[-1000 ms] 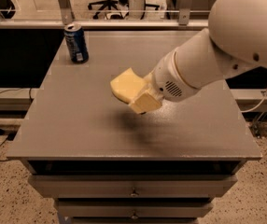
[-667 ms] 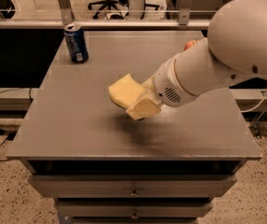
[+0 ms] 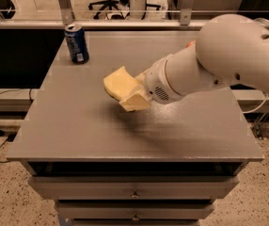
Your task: Move sponge near pepsi can
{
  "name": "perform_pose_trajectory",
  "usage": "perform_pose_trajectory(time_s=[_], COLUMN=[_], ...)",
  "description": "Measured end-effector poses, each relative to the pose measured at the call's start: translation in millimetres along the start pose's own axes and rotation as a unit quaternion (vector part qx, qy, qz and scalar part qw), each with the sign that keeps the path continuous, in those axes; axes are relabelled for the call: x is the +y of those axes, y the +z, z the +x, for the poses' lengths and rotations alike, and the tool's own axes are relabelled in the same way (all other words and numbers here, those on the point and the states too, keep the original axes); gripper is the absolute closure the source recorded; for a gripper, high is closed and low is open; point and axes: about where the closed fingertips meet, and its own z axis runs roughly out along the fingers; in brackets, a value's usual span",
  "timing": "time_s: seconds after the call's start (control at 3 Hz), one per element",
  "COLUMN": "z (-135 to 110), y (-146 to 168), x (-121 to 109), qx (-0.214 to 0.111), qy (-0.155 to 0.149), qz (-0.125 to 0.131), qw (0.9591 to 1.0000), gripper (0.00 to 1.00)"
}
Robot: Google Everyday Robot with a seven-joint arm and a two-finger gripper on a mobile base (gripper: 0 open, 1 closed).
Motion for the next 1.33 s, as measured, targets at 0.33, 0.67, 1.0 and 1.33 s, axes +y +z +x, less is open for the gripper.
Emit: perform_pose_trajectory(time_s=[0.33,0.67,1.0,1.33], z=[-1,-18,-48,-69], y=[1,8,33,55], x=[-1,-17,-65,-89], qx=[-0.002,-0.014,-0.023,-0.020], qy=[-0.001,-0.013,-0.028,-0.043], qz=[0.002,0.024,0.047,0.047], qw=[1.0000,0.9995,0.9982,0.9978], gripper=[1.00,1.00,1.00,1.00])
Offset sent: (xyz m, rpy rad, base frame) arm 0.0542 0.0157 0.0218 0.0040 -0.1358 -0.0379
